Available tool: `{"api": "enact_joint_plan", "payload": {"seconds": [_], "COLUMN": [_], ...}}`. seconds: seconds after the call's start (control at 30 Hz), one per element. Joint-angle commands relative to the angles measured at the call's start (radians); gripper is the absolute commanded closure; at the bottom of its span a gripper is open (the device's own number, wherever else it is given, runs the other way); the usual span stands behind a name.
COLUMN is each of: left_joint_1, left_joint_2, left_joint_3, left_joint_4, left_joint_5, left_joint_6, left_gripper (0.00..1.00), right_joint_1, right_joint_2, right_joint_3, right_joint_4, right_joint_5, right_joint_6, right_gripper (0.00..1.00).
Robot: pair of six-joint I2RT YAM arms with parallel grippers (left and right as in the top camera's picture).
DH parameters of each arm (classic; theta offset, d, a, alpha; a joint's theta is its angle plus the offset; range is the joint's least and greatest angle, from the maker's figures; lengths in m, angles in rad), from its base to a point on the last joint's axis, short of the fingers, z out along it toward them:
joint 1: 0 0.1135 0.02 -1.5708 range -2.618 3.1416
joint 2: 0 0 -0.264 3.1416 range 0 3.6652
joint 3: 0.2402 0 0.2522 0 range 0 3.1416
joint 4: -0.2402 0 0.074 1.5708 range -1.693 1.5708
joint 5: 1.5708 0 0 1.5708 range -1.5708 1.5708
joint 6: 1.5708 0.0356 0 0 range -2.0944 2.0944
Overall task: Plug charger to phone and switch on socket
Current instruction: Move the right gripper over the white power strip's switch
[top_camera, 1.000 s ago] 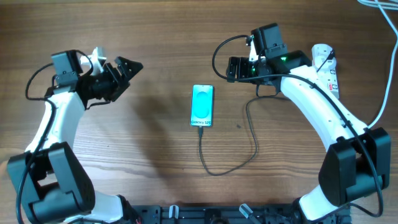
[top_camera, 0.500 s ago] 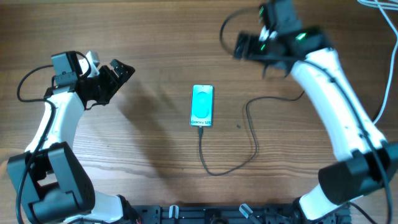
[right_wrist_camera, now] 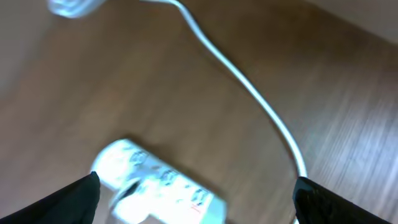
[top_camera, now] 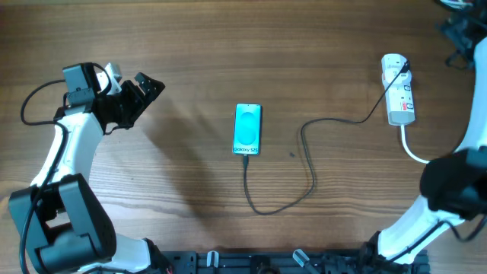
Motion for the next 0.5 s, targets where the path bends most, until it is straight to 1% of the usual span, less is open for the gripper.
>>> {"api": "enact_joint_plan", "payload": {"seconds": [0.0,0.1,0.3,0.47], "left_joint_1": [0.004,0.004,0.004,0.004], "left_joint_2": [0.005,0.005,0.005,0.005], "left_joint_3": [-0.001,-0.001,-0.001,-0.001], "left_joint_4": [0.002,0.002,0.002,0.002], "left_joint_5": [-0.007,-0.007,-0.006,-0.007], "left_joint_6": [0.002,0.002,0.002,0.002], "left_gripper": [0.0,0.0,0.0,0.0], "right_joint_1": [-0.099,-0.161,-0.171,-0.171], "right_joint_2": [0.131,0.246,0.413,0.452], "right_joint_3": [0.003,0.002,0.001,0.001], "right_joint_4": [-0.03,-0.071,-0.115,-0.114], "right_joint_5": [-0.11,-0.219,-0.221,-0.221], "right_joint_6": [0.01,0.003,-0.001,-0.024], "right_gripper": [0.0,0.0,0.0,0.0]}}
